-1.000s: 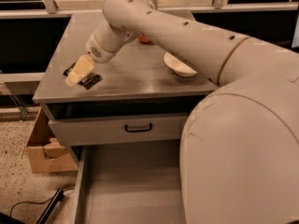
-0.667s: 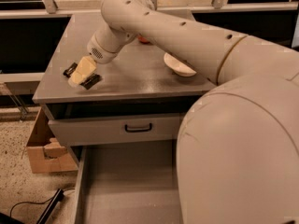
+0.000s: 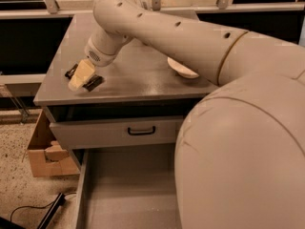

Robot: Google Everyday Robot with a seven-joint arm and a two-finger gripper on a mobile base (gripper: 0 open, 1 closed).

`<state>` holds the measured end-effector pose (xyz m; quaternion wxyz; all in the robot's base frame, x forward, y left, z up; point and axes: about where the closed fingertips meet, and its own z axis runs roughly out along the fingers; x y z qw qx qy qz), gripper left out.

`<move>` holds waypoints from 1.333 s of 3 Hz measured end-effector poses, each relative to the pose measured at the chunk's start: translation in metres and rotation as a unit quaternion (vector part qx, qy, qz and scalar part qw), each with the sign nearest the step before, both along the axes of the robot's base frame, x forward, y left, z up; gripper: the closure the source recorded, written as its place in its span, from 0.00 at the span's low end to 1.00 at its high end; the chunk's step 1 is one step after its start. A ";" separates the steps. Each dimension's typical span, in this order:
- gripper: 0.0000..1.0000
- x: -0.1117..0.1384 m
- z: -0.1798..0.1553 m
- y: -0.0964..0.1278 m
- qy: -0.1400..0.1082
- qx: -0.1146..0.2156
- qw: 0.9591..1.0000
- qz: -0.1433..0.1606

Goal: Place rxbar chocolate into middle drawer

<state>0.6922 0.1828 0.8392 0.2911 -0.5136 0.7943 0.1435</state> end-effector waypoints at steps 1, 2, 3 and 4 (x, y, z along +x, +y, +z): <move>0.17 -0.003 0.000 0.003 -0.008 -0.022 1.000 -0.005; 0.40 -0.003 -0.003 0.006 -0.013 -0.045 0.999 -0.009; 0.65 -0.003 -0.004 0.006 -0.014 -0.054 0.998 -0.011; 0.89 -0.003 -0.001 0.006 -0.014 -0.054 0.998 -0.011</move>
Offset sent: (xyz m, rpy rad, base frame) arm -0.0024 0.0066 -0.0038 -0.1578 -0.0453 -0.0358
